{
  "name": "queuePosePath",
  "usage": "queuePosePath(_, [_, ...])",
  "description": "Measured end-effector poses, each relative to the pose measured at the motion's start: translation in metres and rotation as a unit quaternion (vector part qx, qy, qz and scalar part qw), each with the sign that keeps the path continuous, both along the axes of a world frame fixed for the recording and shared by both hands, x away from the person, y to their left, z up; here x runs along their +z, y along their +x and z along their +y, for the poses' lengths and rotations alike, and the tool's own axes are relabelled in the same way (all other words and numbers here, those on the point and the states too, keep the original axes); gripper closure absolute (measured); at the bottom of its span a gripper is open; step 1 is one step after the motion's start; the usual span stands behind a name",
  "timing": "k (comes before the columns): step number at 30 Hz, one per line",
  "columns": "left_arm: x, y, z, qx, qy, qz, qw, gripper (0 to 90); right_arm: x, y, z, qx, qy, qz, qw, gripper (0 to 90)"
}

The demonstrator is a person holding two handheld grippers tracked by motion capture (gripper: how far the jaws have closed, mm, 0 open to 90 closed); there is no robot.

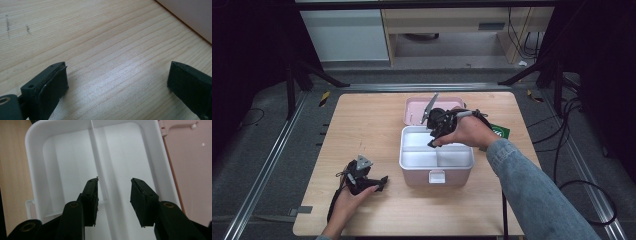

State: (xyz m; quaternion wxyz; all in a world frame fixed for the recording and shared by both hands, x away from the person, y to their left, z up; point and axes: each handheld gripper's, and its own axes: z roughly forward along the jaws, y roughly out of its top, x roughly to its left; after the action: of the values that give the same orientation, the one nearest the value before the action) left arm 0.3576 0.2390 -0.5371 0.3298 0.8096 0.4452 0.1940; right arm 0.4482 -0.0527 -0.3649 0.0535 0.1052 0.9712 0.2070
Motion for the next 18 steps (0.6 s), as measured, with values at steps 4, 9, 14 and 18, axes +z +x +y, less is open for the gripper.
queuePosePath(4, [0.000,0.000,0.000,0.000,0.000,0.000,1.0000,2.3,-0.005,0.001,0.006,0.010,-0.011,0.004,0.9999,61.5])
queuePosePath(9, [0.000,0.000,0.000,0.000,-0.001,-0.001,1.0000,2.3,-0.011,0.001,0.013,0.028,-0.023,0.009,0.9993,65.4])
queuePosePath(14, [0.000,0.000,0.000,0.000,0.000,0.000,1.0000,2.3,-0.016,0.001,0.017,0.042,-0.037,0.012,0.9984,69.5])
queuePosePath(18, [0.000,0.000,0.000,0.000,0.000,0.000,1.0000,2.3,-0.017,0.001,0.018,0.051,-0.042,0.012,0.9978,70.9])
